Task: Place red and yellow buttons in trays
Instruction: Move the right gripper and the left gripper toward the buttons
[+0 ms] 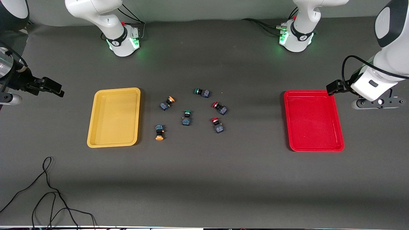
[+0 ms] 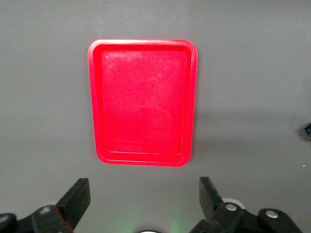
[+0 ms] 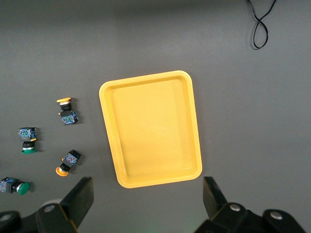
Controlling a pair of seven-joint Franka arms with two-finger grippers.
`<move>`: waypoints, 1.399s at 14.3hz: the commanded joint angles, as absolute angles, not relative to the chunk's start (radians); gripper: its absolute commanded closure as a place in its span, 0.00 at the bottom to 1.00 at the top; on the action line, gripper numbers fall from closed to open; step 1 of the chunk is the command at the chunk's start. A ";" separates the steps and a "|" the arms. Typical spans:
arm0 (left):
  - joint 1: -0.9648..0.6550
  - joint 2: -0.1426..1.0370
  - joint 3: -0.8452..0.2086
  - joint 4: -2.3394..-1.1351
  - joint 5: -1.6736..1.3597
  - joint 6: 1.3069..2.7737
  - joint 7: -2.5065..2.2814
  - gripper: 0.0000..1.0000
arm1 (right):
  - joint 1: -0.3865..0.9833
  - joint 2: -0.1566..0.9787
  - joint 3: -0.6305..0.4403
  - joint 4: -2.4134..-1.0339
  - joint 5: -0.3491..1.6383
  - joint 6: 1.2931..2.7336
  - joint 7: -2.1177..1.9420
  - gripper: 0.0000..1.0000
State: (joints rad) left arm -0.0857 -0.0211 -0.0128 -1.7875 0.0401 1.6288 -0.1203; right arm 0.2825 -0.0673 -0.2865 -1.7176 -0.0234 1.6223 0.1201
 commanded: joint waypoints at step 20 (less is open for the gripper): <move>-0.595 0.334 -0.026 -1.792 -0.072 1.954 -0.895 0.01 | 0.290 0.123 0.212 -2.318 0.114 2.320 1.129 0.00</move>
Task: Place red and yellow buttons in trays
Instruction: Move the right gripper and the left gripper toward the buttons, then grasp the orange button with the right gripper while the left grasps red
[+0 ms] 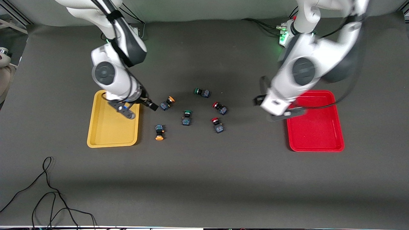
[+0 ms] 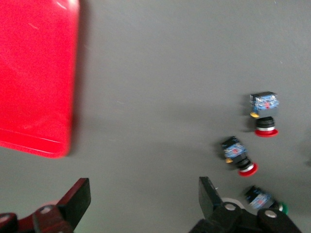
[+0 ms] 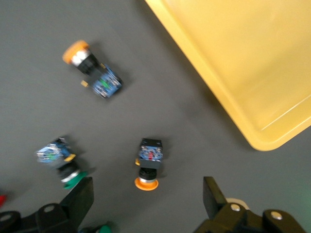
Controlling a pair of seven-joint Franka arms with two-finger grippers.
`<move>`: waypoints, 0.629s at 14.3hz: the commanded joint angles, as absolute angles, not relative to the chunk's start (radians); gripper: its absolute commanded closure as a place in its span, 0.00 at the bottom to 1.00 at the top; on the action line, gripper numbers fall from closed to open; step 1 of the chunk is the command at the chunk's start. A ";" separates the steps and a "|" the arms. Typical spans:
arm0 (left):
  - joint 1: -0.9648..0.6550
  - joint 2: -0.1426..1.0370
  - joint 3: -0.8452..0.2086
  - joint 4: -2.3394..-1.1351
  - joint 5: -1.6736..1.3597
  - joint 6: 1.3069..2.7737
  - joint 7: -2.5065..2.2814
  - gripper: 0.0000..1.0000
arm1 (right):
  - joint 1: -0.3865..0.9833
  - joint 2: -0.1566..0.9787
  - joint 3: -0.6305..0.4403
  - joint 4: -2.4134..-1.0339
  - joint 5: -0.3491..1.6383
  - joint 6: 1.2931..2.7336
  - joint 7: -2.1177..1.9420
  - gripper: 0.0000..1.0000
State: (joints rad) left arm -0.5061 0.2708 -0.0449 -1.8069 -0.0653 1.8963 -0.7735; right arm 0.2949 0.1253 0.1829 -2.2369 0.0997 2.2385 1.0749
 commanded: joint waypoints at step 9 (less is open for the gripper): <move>-0.747 0.632 -0.026 -1.792 -0.071 2.381 -1.180 0.03 | 0.313 0.307 0.261 -2.355 0.097 2.575 1.226 0.00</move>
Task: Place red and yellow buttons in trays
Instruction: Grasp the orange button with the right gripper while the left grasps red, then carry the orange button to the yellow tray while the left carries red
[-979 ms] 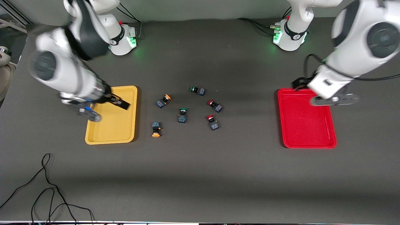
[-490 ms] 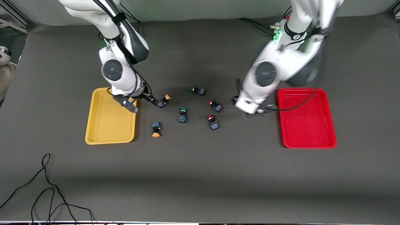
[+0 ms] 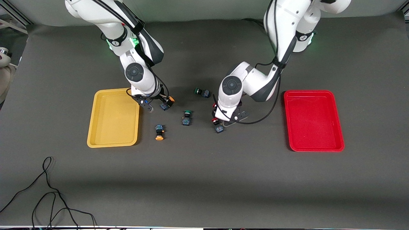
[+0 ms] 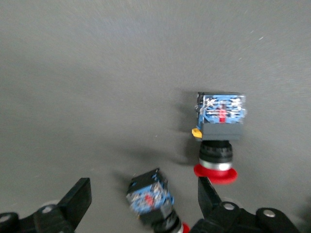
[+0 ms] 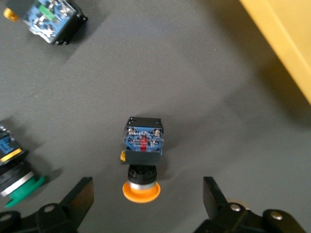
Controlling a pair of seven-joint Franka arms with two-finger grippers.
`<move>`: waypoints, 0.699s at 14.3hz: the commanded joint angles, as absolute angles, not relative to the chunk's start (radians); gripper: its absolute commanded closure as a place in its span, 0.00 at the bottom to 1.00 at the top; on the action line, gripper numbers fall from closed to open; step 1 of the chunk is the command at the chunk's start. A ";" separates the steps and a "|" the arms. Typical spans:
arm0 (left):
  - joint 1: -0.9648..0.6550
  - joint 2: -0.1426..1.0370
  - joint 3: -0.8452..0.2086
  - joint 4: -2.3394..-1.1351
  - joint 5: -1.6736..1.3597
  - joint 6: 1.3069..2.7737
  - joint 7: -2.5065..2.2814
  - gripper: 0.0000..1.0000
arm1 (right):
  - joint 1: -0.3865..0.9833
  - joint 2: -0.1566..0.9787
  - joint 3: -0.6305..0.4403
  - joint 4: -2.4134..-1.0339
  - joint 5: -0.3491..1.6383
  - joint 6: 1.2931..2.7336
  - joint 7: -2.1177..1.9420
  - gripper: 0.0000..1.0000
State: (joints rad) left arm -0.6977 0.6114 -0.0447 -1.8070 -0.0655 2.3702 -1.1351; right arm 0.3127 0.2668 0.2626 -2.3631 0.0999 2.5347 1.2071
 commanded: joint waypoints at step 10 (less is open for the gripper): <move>-0.759 0.606 -0.020 -1.801 -0.071 2.343 -1.213 1.00 | 0.301 0.354 0.233 -2.350 0.055 2.631 1.212 0.73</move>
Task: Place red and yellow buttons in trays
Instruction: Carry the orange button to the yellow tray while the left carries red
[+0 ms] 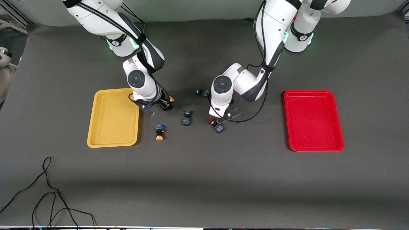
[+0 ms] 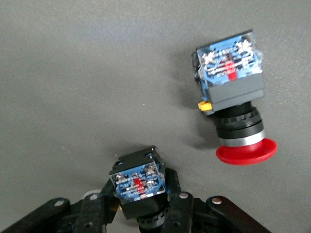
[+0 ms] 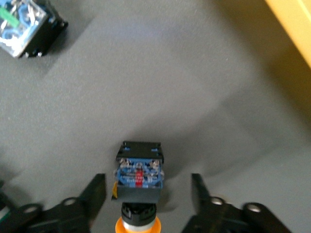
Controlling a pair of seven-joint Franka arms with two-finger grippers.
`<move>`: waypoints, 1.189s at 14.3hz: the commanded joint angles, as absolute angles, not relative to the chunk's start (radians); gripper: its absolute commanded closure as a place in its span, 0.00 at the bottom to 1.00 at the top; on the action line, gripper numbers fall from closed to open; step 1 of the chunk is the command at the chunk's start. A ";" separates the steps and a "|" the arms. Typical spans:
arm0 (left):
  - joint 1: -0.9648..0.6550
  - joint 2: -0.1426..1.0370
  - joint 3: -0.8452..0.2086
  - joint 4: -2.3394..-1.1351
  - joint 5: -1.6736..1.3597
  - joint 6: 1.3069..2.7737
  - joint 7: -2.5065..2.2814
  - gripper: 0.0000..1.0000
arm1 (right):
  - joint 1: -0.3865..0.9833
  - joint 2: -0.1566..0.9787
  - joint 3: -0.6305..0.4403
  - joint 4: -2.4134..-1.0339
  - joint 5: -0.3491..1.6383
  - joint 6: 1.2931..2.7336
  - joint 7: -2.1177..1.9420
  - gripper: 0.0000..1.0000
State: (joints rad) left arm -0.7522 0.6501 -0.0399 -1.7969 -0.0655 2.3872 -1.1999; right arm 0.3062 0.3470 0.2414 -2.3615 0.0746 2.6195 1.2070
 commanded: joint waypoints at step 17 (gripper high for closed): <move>-0.080 0.176 -0.014 -2.297 0.044 2.263 -0.242 1.00 | 0.262 0.169 -0.198 -2.316 0.069 2.284 0.568 0.00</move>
State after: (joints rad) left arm -0.1167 0.2000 0.0005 -2.1767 0.0168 2.1407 -0.2799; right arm 0.2403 0.1311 -0.2014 -2.3292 0.0701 2.2548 0.5710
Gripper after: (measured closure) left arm 0.568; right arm 0.454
